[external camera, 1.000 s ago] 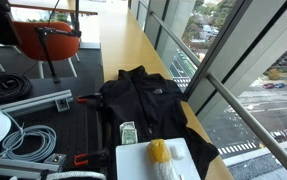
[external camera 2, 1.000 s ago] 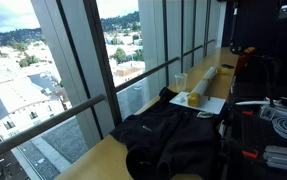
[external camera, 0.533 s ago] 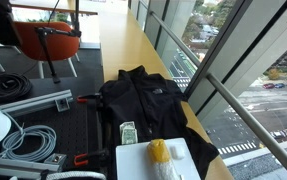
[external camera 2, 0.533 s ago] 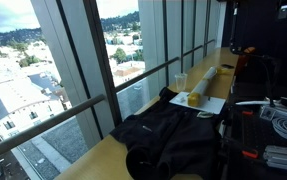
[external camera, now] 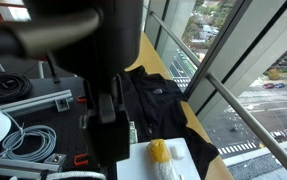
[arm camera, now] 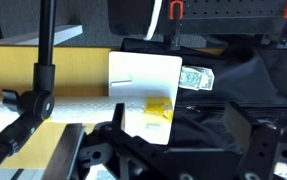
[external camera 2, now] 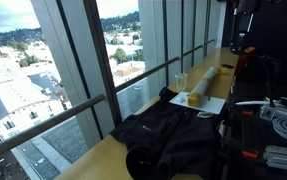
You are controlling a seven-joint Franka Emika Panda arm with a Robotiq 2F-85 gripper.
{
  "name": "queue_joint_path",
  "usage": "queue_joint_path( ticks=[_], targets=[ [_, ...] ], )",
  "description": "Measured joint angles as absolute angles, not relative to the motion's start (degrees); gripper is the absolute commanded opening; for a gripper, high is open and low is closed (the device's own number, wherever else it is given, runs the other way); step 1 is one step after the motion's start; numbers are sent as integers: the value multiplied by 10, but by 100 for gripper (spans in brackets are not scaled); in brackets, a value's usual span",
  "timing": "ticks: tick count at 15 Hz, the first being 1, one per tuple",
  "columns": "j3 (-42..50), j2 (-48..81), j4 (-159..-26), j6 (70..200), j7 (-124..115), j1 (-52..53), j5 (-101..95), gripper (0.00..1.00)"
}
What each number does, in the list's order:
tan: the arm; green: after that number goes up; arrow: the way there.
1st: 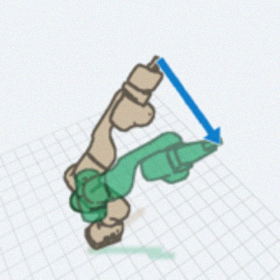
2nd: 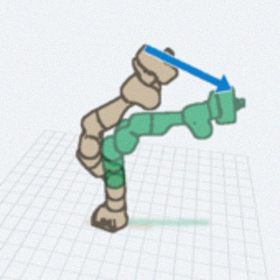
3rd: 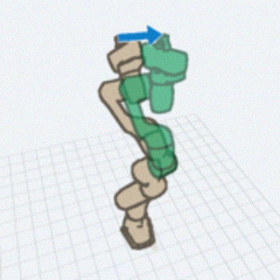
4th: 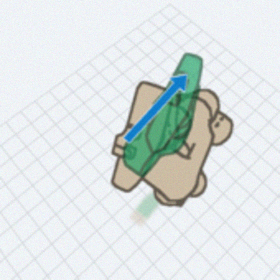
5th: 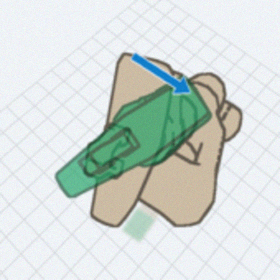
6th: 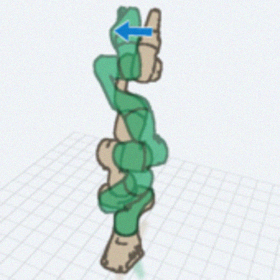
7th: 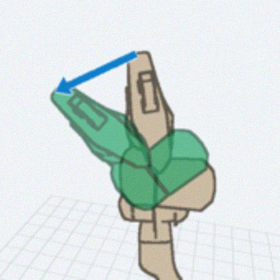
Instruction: Pull the zipper closed
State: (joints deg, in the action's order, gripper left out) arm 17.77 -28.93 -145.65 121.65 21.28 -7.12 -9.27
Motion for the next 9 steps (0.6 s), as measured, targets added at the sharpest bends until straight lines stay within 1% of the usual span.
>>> queue_joint_path(
  ticks=[4,9],
  targets=[
    [163,-163,-1434,1330,224,-55,-93,100],
    [116,-61,-1424,1444,222,-52,-93,100]
  ],
)
